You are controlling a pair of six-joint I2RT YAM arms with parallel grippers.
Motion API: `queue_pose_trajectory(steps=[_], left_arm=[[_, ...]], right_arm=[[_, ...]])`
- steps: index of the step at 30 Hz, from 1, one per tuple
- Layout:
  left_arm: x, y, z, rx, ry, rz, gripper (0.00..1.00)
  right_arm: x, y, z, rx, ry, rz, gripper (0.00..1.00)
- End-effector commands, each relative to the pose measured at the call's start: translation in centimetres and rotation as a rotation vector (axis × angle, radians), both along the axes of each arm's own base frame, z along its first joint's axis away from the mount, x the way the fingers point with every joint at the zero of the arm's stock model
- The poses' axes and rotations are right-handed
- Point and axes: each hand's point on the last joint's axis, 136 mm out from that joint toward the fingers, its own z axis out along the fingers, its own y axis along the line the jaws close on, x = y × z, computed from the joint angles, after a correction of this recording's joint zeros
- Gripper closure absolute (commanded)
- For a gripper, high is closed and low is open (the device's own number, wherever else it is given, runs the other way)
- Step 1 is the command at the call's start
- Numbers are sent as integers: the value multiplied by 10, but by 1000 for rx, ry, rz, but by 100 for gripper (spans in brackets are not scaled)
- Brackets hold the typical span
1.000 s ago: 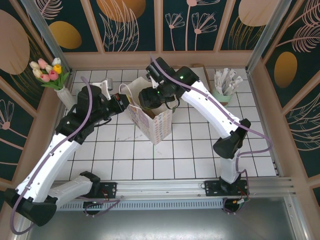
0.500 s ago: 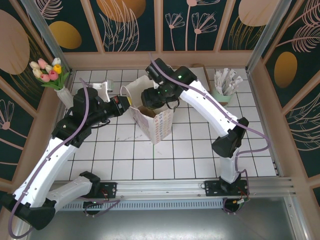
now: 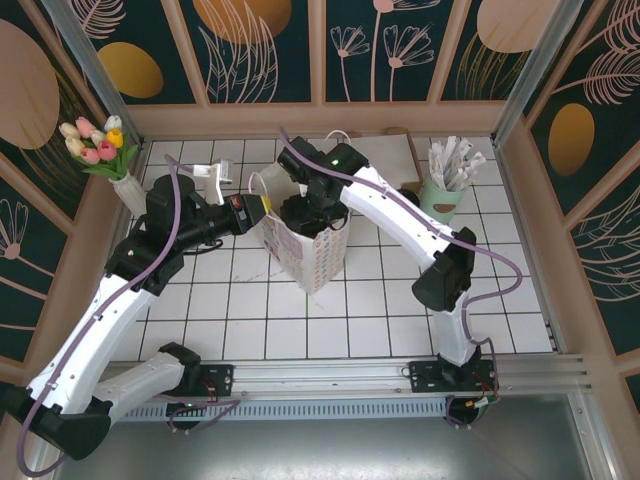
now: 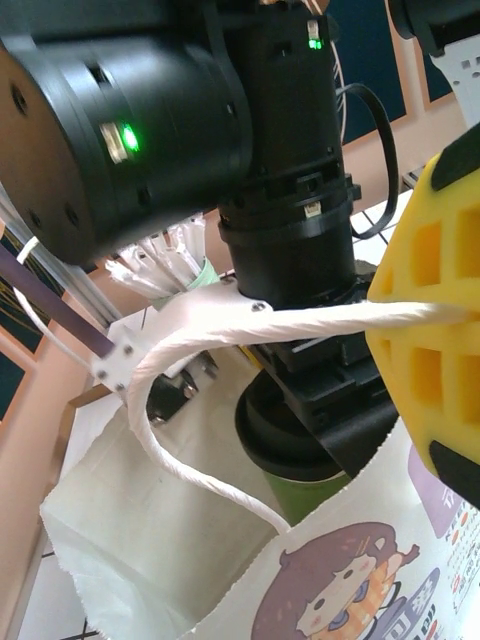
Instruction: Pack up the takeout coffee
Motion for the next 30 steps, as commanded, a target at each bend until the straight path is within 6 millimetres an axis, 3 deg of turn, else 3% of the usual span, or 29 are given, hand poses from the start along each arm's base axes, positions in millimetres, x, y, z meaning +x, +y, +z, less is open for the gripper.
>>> queue_pose_trajectory(steps=[1, 8, 14, 17, 21, 24, 26, 28, 30], left_arm=[[-2, -3, 8, 7, -36, -28, 100], [-11, -14, 28, -45, -110, -115, 93], [-18, -29, 32, -107, -121, -219, 82], [-12, -22, 26, -52, -121, -170, 77], [-7, -13, 25, 26, -137, -125, 49], [0, 7, 32, 123, -193, -21, 26], [19, 40, 36, 236, -204, 179, 5], [37, 74, 33, 368, -177, 371, 2], [51, 86, 27, 466, -166, 439, 2]], right_arm=[[-16, -19, 10, -27, 10, 11, 26], [-24, -34, 3, -65, 26, -2, 26], [-29, -35, 5, -55, 34, 13, 26], [-34, -39, 0, -66, 52, 14, 26], [-39, -47, -9, -99, 67, 11, 26], [-40, -49, -11, -105, 73, 11, 27], [-39, -47, -9, -97, 71, 13, 27], [-40, -45, -7, -89, 69, 20, 27], [-39, -43, -7, -84, 67, 26, 27]])
